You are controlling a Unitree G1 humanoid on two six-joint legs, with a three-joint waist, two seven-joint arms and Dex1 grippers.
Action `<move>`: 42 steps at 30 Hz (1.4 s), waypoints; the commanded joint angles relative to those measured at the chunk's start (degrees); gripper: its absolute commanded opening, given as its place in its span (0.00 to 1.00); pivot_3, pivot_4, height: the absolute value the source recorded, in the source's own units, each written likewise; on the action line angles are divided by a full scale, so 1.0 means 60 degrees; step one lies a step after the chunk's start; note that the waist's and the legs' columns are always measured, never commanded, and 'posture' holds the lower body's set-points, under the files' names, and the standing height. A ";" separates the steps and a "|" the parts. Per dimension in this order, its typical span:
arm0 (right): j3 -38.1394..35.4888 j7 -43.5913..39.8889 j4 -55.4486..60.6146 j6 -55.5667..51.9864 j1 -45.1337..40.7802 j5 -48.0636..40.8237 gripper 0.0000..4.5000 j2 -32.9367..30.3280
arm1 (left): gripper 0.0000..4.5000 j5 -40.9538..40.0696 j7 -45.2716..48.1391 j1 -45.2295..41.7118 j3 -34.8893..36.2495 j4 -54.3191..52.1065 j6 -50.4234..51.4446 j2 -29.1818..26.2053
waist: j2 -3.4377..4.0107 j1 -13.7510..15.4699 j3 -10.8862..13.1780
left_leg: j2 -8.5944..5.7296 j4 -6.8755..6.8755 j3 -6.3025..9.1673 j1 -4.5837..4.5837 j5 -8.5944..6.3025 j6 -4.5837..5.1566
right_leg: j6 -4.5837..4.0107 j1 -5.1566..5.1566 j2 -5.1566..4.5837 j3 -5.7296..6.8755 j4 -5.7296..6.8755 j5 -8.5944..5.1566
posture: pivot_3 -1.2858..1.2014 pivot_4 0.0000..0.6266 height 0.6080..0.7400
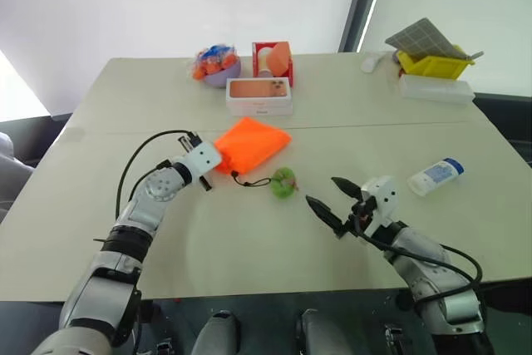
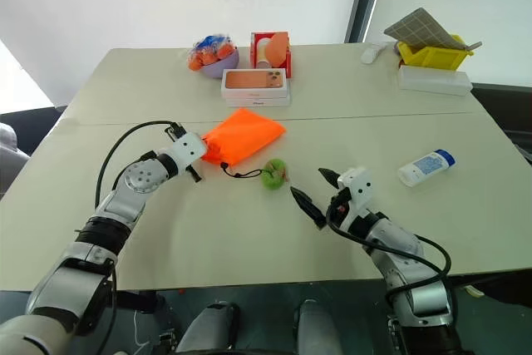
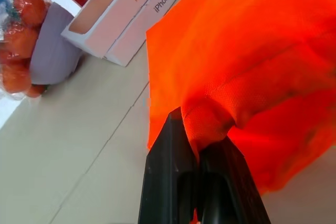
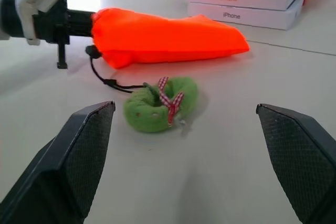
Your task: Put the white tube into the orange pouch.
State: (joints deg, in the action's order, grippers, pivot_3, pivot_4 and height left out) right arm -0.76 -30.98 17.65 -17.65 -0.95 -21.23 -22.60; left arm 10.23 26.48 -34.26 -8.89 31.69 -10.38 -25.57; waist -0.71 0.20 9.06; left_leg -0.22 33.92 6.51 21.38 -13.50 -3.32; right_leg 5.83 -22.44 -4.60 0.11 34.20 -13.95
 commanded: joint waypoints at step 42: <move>-0.4103 0.9575 -0.3262 -0.2348 -0.3622 0.2807 1.00 0.2922 | 0.01 -0.3500 0.1400 0.2372 0.0744 -0.7272 0.7276 0.0073 | 0.0040 -0.0199 -0.0001 | 0.0001 0.0000 0.0006 -0.0007 0.0003 0.0005 | -0.0084 0.0000 0.0006 -0.0009 0.0012 0.0011 | 0.52 0.24 1.00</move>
State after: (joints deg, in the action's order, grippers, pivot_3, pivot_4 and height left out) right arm -24.78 25.47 -3.13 -31.79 -21.48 -4.56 -5.29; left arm -10.70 34.85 -18.85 -3.92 -10.99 34.34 -25.13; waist -0.47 -1.00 9.05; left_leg -0.22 33.93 6.54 21.33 -13.49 -3.29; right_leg 5.33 -22.44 -4.56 0.06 34.28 -13.89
